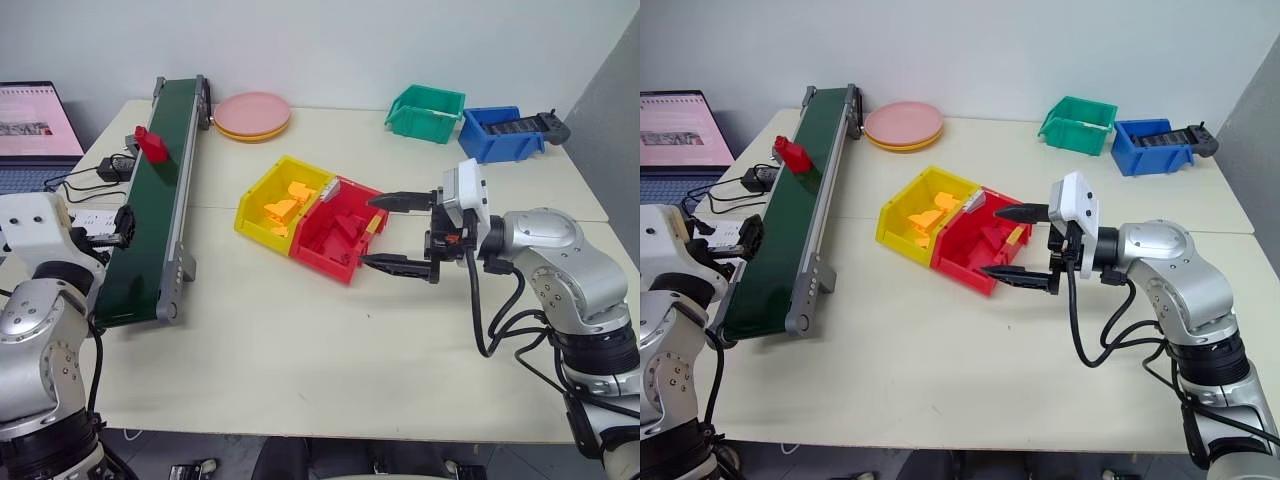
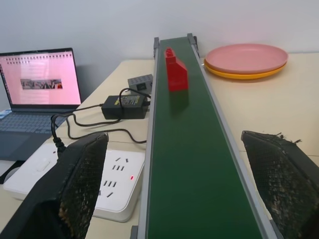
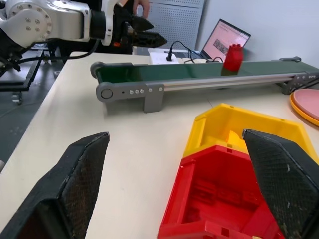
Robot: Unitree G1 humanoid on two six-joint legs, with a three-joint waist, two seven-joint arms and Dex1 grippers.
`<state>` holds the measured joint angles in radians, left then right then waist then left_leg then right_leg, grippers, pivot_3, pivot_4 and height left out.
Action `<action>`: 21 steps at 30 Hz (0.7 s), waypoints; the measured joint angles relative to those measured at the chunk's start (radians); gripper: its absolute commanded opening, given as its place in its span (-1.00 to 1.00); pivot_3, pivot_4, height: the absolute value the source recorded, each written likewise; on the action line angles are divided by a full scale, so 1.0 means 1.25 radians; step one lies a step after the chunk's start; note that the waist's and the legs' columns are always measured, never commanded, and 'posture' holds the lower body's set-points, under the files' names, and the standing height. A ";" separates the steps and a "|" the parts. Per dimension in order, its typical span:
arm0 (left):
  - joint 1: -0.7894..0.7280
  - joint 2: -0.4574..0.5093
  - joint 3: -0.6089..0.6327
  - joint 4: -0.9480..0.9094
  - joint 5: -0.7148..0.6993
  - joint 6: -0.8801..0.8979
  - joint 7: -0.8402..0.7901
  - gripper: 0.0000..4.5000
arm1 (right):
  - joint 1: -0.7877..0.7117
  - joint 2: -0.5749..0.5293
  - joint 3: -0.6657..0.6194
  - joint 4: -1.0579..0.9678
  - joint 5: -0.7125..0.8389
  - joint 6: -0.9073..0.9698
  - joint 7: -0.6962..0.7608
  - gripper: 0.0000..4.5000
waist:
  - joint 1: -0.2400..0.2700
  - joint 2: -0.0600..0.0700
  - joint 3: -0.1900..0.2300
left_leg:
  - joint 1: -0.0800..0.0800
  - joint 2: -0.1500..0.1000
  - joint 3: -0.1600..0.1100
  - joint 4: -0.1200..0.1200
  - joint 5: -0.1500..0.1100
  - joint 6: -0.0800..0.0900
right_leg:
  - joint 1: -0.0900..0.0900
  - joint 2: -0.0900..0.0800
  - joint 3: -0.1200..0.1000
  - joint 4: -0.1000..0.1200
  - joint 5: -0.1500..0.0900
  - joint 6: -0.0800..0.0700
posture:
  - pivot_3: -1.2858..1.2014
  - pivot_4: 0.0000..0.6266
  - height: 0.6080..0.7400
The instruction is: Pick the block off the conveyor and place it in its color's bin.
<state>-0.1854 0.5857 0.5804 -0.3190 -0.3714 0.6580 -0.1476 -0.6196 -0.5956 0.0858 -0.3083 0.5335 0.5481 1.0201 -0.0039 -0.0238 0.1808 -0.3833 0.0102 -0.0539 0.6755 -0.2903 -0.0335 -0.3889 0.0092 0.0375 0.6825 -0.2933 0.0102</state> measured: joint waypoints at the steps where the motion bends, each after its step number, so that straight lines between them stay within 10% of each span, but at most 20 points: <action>1: -0.003 0.002 0.000 0.006 0.000 0.004 0.001 0.98 | -0.003 0.001 0.000 0.000 0.000 0.005 -0.001 1.00 | 0.000 0.000 0.000 | 0.000 0.000 0.000 0.000 0.000 0.000 | 0.000 0.000 0.000 0.000 0.000 0.000 | 0.03 -0.52 1.00; 21: -0.069 0.006 -0.044 0.104 0.005 0.084 0.003 0.98 | -0.007 -0.002 0.010 -0.020 0.001 0.018 0.000 1.00 | 0.000 0.000 0.000 | 0.000 0.000 0.000 0.000 0.000 0.000 | 0.000 0.000 0.000 0.000 0.000 0.000 | 0.03 -0.52 1.00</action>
<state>-0.2717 0.5936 0.5258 -0.1890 -0.3655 0.7626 -0.1432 -0.6283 -0.5983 0.0989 -0.3336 0.5342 0.5704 1.0202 -0.0039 -0.0239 0.1808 -0.3838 0.0100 -0.0541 0.6754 -0.2903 -0.0336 -0.3891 0.0088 0.0374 0.6822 -0.2933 0.0102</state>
